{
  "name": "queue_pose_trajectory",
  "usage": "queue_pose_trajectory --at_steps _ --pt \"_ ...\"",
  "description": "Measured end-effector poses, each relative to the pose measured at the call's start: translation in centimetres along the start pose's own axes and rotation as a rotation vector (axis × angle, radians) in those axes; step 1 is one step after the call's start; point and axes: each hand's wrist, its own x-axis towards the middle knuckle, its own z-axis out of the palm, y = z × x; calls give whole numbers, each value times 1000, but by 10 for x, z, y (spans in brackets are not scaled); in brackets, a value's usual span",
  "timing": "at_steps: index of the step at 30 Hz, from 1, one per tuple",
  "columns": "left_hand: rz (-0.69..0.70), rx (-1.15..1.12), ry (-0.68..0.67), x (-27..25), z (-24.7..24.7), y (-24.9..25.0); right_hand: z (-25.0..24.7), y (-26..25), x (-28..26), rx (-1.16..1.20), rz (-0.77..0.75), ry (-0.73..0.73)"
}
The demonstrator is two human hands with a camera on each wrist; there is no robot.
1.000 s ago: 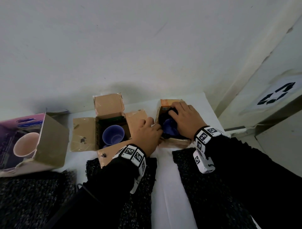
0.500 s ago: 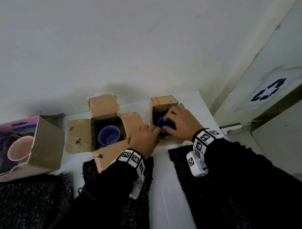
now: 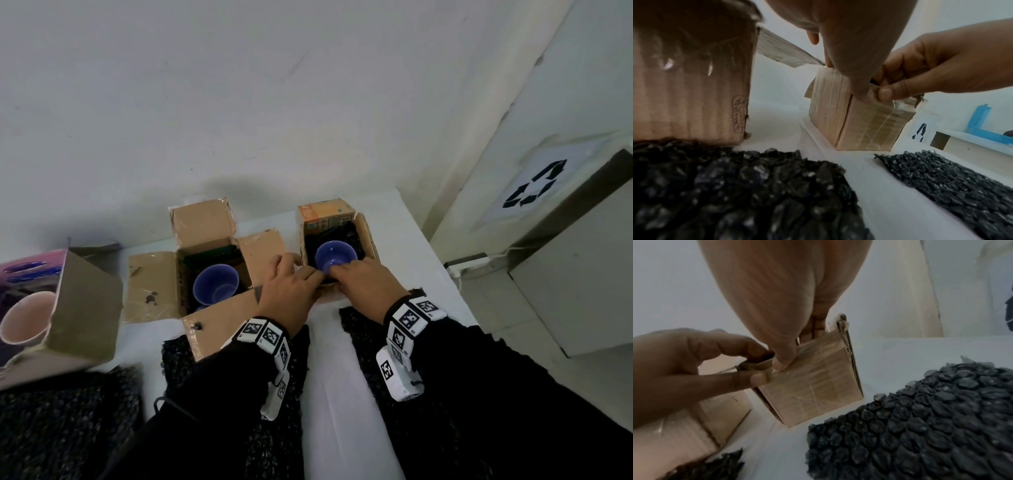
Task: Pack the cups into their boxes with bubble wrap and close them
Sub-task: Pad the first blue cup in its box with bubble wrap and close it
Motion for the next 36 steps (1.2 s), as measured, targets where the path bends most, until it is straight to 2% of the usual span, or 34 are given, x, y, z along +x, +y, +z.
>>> queue_pose_trajectory --at_steps 6,11,14,16,20,29,36 --pt "71 -6 9 -7 9 -1 7 2 -12 163 32 -10" --pt "109 48 -38 -9 7 -2 17 5 -14 50 -51 141" --pt "107 70 -66 -6 2 -2 9 10 -12 43 -120 102" --pt "92 70 -79 -4 0 -3 -1 15 -12 -84 -153 92" --pt "108 84 -132 3 -5 -2 -10 30 -19 -238 -130 74" --pt "13 176 -339 9 -24 5 4 28 -30 -261 -38 34" --pt "34 214 -332 17 -29 8 2 21 -27 -244 18 14"
